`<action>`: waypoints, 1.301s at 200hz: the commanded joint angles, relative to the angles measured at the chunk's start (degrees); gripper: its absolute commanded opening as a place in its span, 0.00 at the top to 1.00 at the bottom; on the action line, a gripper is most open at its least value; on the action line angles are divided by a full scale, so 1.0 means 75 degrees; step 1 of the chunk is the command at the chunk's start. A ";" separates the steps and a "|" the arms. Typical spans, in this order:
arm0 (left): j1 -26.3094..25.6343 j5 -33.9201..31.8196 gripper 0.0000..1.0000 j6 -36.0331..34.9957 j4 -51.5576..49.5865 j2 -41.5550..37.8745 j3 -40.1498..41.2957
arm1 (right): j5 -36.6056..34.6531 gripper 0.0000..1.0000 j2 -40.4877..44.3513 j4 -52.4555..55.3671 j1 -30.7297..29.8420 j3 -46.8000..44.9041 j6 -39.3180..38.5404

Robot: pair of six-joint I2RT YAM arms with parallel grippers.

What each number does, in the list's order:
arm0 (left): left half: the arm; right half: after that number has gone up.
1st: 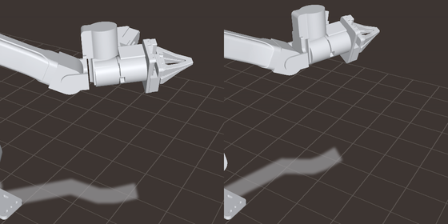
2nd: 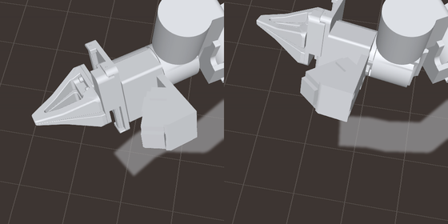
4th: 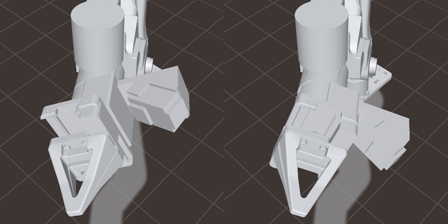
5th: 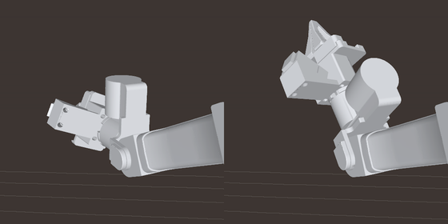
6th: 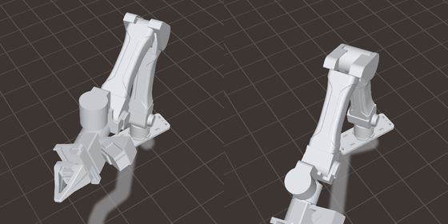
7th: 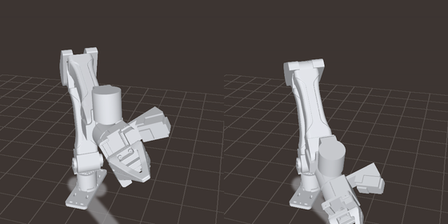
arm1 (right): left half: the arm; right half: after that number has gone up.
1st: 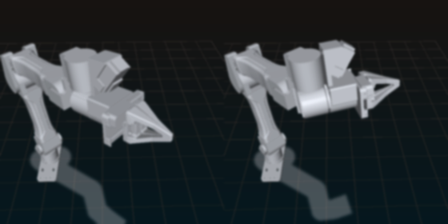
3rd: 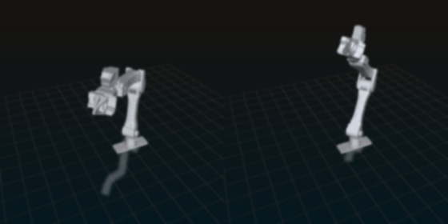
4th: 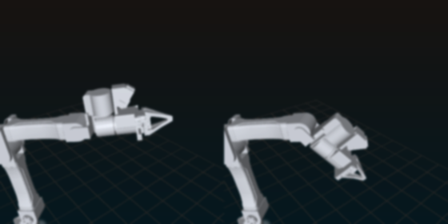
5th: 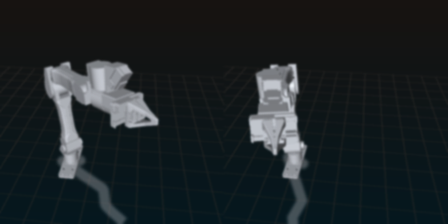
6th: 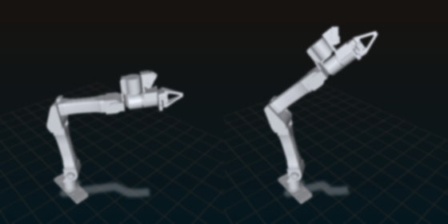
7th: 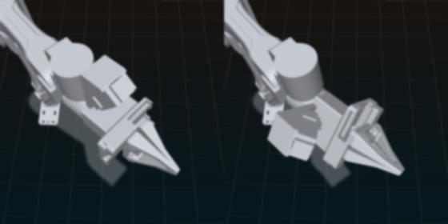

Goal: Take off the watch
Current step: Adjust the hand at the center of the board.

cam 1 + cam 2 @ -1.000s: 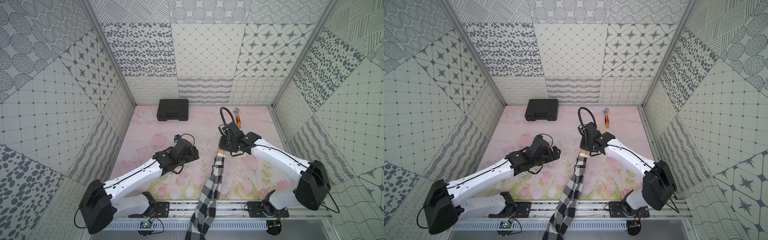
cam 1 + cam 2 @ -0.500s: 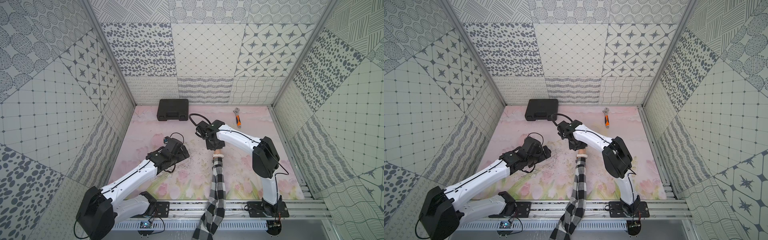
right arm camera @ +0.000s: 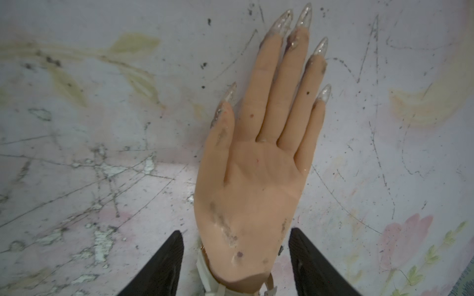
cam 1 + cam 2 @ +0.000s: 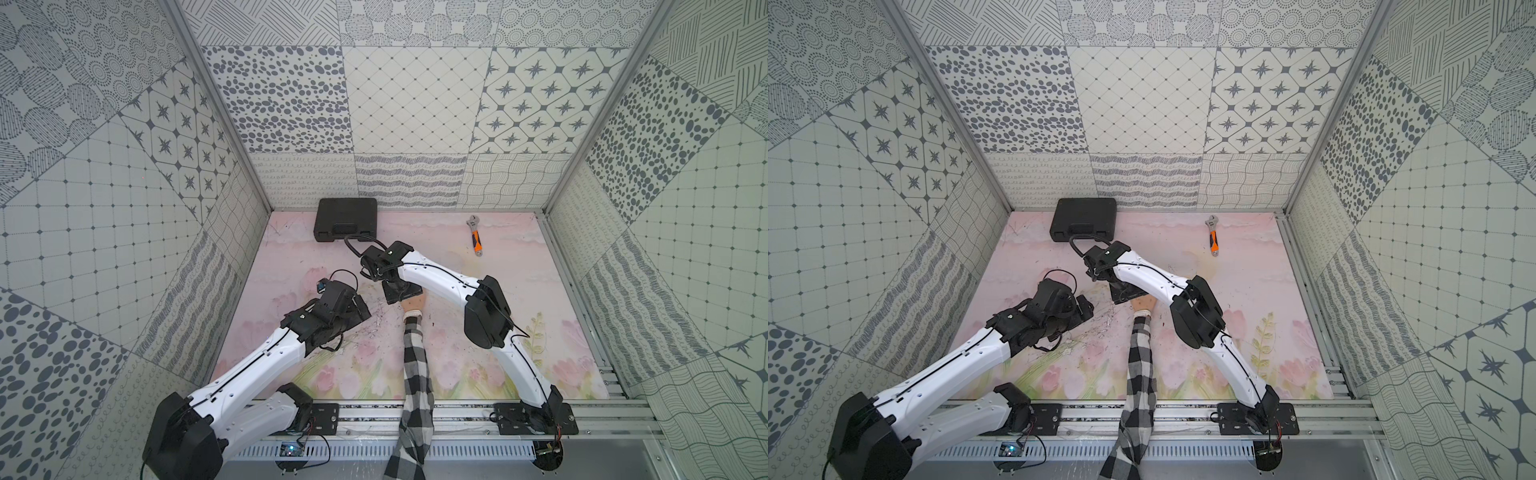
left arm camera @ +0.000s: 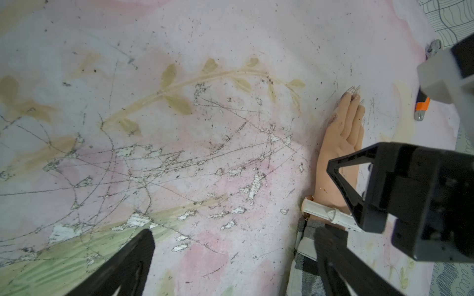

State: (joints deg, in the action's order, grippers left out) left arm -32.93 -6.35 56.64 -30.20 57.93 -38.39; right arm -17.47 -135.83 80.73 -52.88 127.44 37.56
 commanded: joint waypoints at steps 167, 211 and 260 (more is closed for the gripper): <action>0.0068 0.2159 0.02 -0.0863 0.2142 0.1947 -0.0225 | 0.2816 0.27 0.6371 -0.6341 0.1656 -0.8238 0.0586; 0.0060 0.2590 0.01 -0.0738 0.2687 0.2580 -0.0295 | 0.2630 0.28 0.6047 -0.6024 0.1436 -0.8082 0.0250; 0.0000 0.2742 0.02 -0.0673 0.2742 0.3094 -0.0546 | 0.1966 0.29 0.5408 -0.5704 0.0833 -0.7621 0.0155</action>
State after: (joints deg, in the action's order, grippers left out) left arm -32.58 10.39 51.94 -13.54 78.87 -40.80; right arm 0.60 -92.90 37.71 -44.88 68.07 39.75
